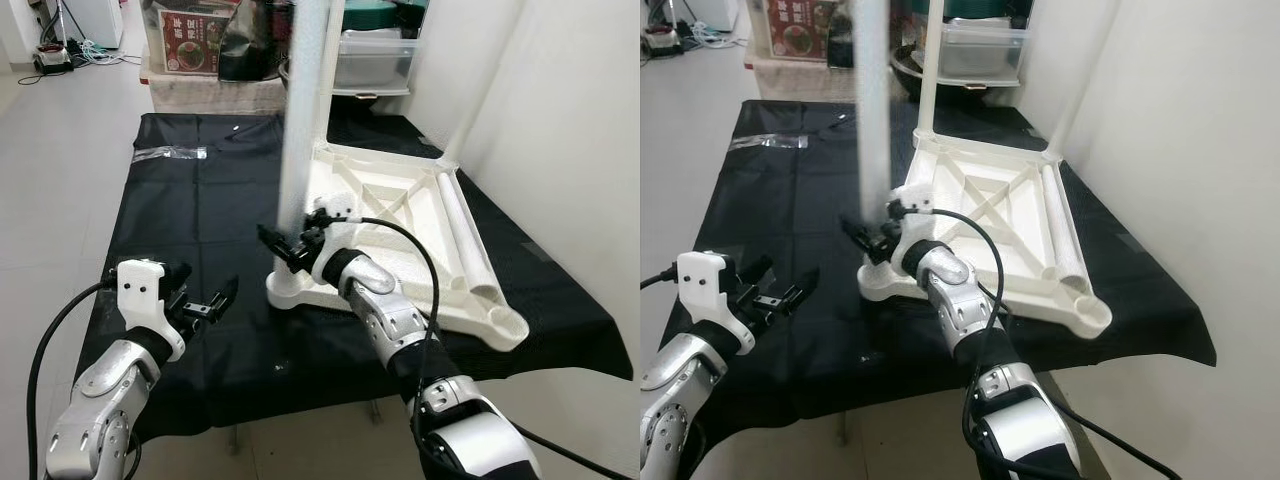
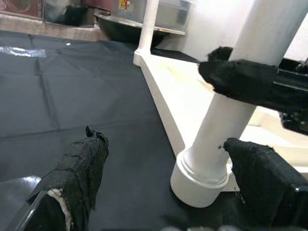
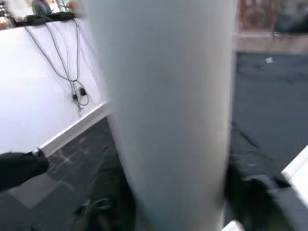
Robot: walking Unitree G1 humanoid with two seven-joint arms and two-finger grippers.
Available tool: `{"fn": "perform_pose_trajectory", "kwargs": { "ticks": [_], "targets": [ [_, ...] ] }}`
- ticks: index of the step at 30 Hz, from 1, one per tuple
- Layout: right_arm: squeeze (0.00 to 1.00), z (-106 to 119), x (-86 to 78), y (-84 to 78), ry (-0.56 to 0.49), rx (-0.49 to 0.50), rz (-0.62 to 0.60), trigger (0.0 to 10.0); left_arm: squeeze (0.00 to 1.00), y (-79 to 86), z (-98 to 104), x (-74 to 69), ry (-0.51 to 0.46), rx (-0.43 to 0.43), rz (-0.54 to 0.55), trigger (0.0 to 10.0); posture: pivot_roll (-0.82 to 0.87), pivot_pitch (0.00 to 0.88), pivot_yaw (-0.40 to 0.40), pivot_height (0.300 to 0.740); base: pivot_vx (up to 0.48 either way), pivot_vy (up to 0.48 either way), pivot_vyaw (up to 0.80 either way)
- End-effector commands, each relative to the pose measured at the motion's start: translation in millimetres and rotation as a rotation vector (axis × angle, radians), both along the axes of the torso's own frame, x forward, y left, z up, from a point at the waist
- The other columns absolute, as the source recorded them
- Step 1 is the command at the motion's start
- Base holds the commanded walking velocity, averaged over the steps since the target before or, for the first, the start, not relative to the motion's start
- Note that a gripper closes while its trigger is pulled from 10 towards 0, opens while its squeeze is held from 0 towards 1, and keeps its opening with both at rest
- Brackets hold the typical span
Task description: Building children table
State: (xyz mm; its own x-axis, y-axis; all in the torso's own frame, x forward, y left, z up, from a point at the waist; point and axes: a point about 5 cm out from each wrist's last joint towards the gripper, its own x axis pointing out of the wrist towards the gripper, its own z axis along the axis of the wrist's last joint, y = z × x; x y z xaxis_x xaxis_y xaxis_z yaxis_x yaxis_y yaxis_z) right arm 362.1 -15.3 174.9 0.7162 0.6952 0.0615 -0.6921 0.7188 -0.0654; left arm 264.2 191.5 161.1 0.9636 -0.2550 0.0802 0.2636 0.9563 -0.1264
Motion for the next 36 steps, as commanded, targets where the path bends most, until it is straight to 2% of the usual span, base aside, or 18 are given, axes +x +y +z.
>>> {"fn": "perform_pose_trajectory", "kwargs": {
  "ticks": [1,2,4,5,6,8,9,14,15,17,18,20,21,24,27,29,30,36],
  "targets": [
    [0.0,-17.6,5.2,3.7,0.071,-0.115,-0.16,0.0,0.0,-2.8,-2.4,0.0,0.005,-0.003,-0.005,10.0,0.17,0.0,-0.159,0.74,0.0,0.0,0.0],
    [0.0,-17.6,5.2,3.7,0.071,-0.115,-0.16,0.0,0.0,-2.8,-2.4,0.0,0.005,-0.003,-0.005,10.0,0.17,0.0,-0.159,0.74,0.0,0.0,0.0],
    [0.0,-42.6,17.3,-42.6,0.289,-0.102,-0.81,0.0,0.0,-3.1,-2.5,-0.5,0.005,-0.003,-0.001,10.0,0.17,0.0,-0.154,0.74,0.0,0.0,0.0],
    [0.0,-42.6,17.3,-42.6,0.289,-0.102,-0.81,0.0,0.0,-3.1,-2.5,-0.5,0.005,-0.003,-0.001,10.0,0.17,0.0,-0.154,0.74,0.0,0.0,0.0],
    [0.0,-49.2,15.8,-56.3,0.343,-0.1,-0.969,0.0,0.0,-3.2,-2.5,-0.5,0.005,-0.002,-0.001,10.0,0.17,0.0,-0.154,0.74,0.0,0.0,0.0],
    [0.0,-49.2,15.8,-56.3,0.343,-0.1,-0.969,0.0,0.0,-3.2,-2.5,-0.5,0.005,-0.002,-0.001,10.0,0.17,0.0,-0.154,0.74,0.0,0.0,0.0],
    [0.0,-51.8,13.8,-62.3,0.362,-0.087,-1.046,0.0,0.0,-3.3,-2.6,-0.2,0.008,0.002,0.0,10.0,0.16,0.0,-0.151,0.74,0.0,0.0,0.0],
    [0.0,-56.4,8.0,-51.5,0.397,-0.1,-1.003,0.0,0.0,-3.6,-4.6,0.0,0.021,0.043,0.027,10.0,0.15,0.0,-0.15,0.74,0.0,0.0,0.0],
    [0.0,-55.3,7.9,-44.1,0.406,-0.099,-0.93,4.5,0.0,-3.9,-5.0,0.1,0.021,0.063,0.035,10.0,0.15,0.0,-0.15,0.74,0.0,0.0,0.0],
    [0.0,-55.3,7.9,-44.1,0.406,-0.099,-0.93,4.5,0.0,-3.9,-5.0,0.1,0.021,0.063,0.035,10.0,0.15,0.0,-0.15,0.74,0.0,0.0,0.0],
    [0.29,-47.9,9.4,-34.9,0.374,-0.028,-0.8,10.0,0.0,-3.9,-5.2,0.0,0.019,0.074,0.042,10.0,0.15,0.0,-0.151,0.74,0.0,0.0,0.0],
    [0.29,-47.9,9.4,-34.9,0.374,-0.028,-0.8,10.0,0.0,-3.9,-5.2,0.0,0.019,0.074,0.042,10.0,0.15,0.0,-0.151,0.74,0.0,0.0,0.0],
    [1.0,-39.7,11.1,-32.5,0.334,0.014,-0.735,10.0,0.0,-3.6,-4.6,-0.1,0.016,0.088,0.051,10.0,0.15,0.0,-0.151,0.74,0.0,0.0,0.0],
    [1.0,-14.0,14.1,-37.9,0.193,0.102,-0.672,10.0,0.0,-4.0,-1.3,-1.5,0.0,0.127,0.071,10.0,0.12,0.0,-0.137,0.74,0.0,0.0,0.0],
    [1.0,5.0,13.6,-49.7,0.1,0.116,-0.709,10.0,0.0,-6.1,3.2,-3.7,-0.014,0.151,0.08,10.0,0.11,0.0,-0.133,0.74,0.0,0.0,0.0],
    [1.0,5.0,13.6,-49.7,0.1,0.116,-0.709,10.0,0.0,-6.1,3.2,-3.7,-0.014,0.151,0.08,10.0,0.11,0.0,-0.133,0.74,0.0,0.0,0.0],
    [1.0,14.9,4.9,-67.2,0.049,0.116,-0.707,10.0,0.0,-12.5,8.9,-8.0,-0.027,0.158,0.08,10.0,0.09,0.0,-0.122,0.74,0.0,0.0,0.0],
    [1.0,16.5,-20.9,-81.6,0.09,0.122,-0.55,10.0,0.0,-23.6,14.9,-14.5,-0.042,0.194,0.088,10.0,0.08,0.0,-0.115,0.74,0.0,0.0,0.0]
  ]
}}
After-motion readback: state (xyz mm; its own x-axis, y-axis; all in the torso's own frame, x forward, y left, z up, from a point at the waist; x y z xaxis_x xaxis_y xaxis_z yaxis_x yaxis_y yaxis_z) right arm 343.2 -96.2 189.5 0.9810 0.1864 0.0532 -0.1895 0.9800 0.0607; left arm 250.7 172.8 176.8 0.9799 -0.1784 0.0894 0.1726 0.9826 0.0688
